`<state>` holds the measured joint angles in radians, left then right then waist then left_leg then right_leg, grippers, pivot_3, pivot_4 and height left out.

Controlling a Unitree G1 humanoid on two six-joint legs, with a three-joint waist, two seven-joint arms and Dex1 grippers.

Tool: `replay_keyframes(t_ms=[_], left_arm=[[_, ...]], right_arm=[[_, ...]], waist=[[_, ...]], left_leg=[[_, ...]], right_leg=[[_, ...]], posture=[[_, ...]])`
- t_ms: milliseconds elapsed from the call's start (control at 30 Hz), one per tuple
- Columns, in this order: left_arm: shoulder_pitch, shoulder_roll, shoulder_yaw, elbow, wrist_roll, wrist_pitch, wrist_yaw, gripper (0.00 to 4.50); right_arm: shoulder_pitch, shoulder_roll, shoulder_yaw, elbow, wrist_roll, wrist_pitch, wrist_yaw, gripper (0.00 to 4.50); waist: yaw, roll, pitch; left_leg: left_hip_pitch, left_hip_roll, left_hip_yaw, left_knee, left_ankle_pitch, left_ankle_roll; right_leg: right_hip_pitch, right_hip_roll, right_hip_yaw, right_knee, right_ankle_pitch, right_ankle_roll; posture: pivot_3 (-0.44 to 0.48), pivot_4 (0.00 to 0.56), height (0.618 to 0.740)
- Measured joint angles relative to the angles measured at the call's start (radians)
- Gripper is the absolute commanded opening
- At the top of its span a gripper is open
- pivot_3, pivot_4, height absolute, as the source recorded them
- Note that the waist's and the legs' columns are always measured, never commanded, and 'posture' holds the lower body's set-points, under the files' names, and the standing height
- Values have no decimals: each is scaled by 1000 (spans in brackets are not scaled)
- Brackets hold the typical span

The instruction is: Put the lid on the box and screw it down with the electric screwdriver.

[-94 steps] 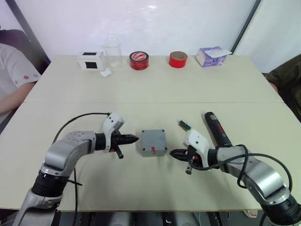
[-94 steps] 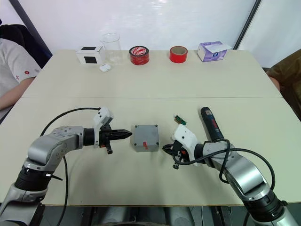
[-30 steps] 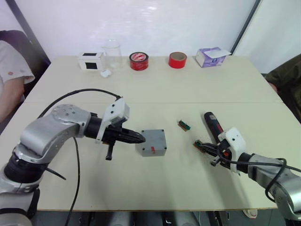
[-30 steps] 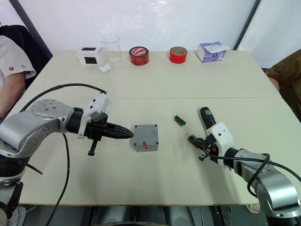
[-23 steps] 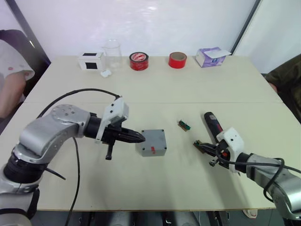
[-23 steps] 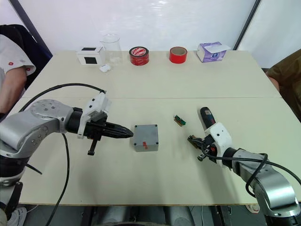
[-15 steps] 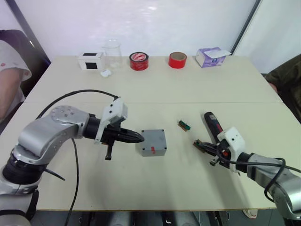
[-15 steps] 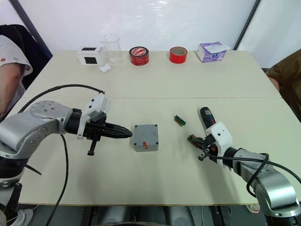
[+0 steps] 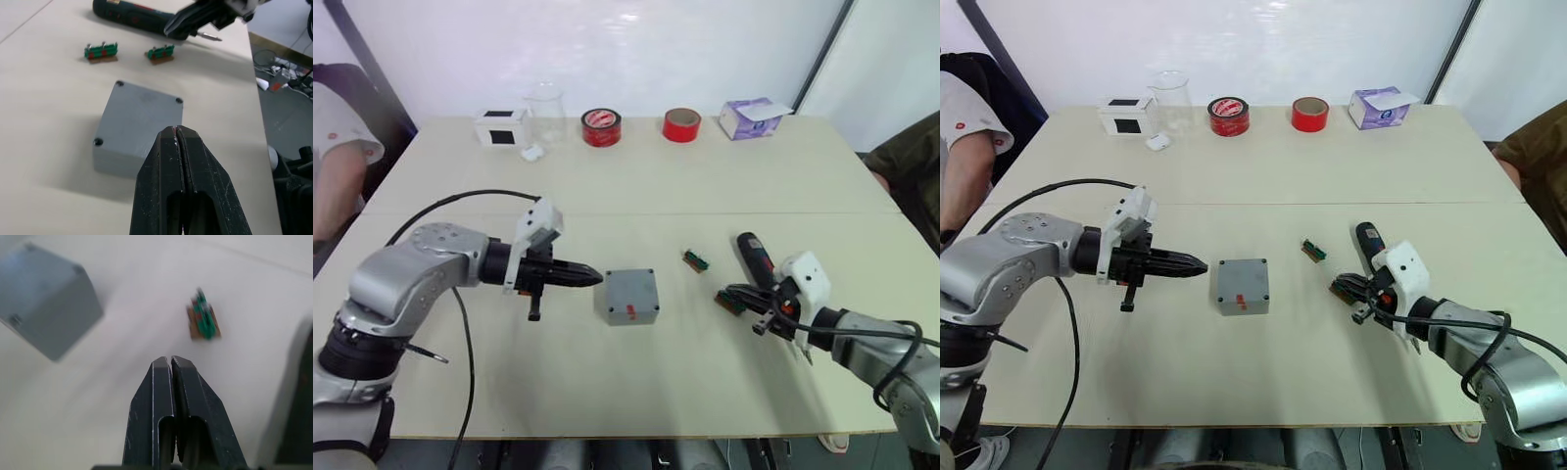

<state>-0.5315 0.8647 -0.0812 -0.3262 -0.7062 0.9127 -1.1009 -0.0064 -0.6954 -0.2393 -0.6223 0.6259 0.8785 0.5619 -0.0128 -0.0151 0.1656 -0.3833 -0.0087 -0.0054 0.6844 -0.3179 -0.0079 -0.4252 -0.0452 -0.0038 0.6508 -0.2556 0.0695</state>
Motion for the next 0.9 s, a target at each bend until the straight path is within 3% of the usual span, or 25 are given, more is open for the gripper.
replay_keyframes(t_ms=[233, 333, 500, 567, 800, 900], left_arm=[[67, 22, 70, -48, -23, 24, 44, 0], [87, 21, 76, -71, -37, 40, 58, 0], [53, 18, 75, -66, -45, 38, 58, 0], [44, 16, 74, -66, -45, 35, 58, 0], [45, 1, 63, -61, -45, 35, 57, 0], [45, 0, 63, -61, -45, 36, 58, 0]], right_arm=[[-37, -32, 53, 9, 6, 21, 6, 60], [17, -75, 44, 53, -23, -3, 34, 677], [85, -116, 25, 77, -65, -54, 73, 2753], [95, -116, 26, 78, -82, -63, 73, 3393], [112, -115, 28, 80, -119, -84, 73, 3393], [112, -109, 29, 96, -131, -89, 72, 2843]], waist=[[9, 0, 0], [13, 0, 0], [18, 0, 0], [15, 0, 0], [18, 0, 0], [18, 0, 0]], left_leg=[[-1, -1, 0, 0, 0, 0], [-1, -2, 0, 0, 0, 0], [0, -1, 0, 0, 0, 0], [1, -1, 1, 0, 0, 0], [1, -1, 1, 0, 0, 0], [1, -1, 1, 0, 0, 0]], right_leg=[[0, -2, 0, 0, 0, 0], [0, -2, 0, -1, 0, 0], [0, -1, 0, 0, 0, 0], [0, 0, 0, 0, 0, 0], [0, 0, 0, 0, 0, 0], [1, 0, 0, 0, 0, 0]], posture=[[0, 150, 740], [0, 150, 740], [0, 150, 740], [0, 150, 740], [0, 150, 740], [0, 150, 740]])
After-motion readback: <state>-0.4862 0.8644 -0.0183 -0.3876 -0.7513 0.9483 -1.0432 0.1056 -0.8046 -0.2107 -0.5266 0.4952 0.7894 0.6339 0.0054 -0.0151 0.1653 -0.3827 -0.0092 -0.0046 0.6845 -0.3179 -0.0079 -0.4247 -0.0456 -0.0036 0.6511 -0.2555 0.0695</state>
